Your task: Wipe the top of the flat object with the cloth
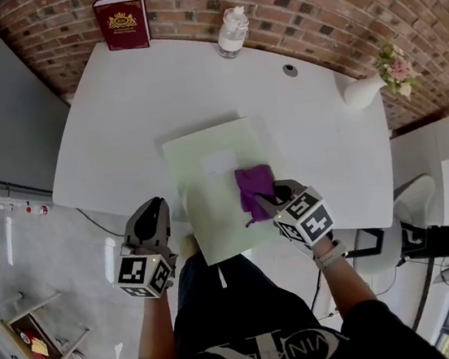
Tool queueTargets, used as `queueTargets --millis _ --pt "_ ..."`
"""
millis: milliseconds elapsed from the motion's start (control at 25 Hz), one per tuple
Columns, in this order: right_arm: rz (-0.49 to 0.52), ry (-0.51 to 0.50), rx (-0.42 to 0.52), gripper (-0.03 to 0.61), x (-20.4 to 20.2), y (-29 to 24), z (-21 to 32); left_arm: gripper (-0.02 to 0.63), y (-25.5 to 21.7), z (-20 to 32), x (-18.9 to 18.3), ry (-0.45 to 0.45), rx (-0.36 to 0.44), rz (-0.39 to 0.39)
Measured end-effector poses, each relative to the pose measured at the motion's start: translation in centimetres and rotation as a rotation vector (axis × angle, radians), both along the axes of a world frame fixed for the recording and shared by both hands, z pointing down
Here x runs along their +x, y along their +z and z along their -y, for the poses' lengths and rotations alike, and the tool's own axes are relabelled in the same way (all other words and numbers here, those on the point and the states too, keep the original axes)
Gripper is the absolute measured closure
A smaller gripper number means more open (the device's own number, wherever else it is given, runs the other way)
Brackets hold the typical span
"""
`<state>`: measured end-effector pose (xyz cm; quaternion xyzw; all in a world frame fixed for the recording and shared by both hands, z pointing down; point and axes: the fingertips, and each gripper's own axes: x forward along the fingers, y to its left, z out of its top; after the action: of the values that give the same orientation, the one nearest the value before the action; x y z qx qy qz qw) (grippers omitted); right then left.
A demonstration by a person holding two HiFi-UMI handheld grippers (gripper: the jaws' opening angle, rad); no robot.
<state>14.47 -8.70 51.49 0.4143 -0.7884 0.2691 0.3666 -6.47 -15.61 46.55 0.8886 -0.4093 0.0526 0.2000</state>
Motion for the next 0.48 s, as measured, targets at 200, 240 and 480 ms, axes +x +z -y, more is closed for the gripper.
queueTargets --millis 200,240,480 --pt "-0.031 0.068 -0.004 0.517 3.5 0.1 -0.9 0.58 0.0 -0.3 0.2 0.004 -0.001 0.002" --pt "-0.042 0.085 -0.003 0.517 4.3 0.1 -1.0 0.58 0.1 -0.4 0.2 0.004 -0.001 0.003" --pt "-0.181 0.142 0.069 0.517 7.9 -1.5 -2.3 0.58 -0.1 -1.0 0.1 -0.009 -0.002 0.005"
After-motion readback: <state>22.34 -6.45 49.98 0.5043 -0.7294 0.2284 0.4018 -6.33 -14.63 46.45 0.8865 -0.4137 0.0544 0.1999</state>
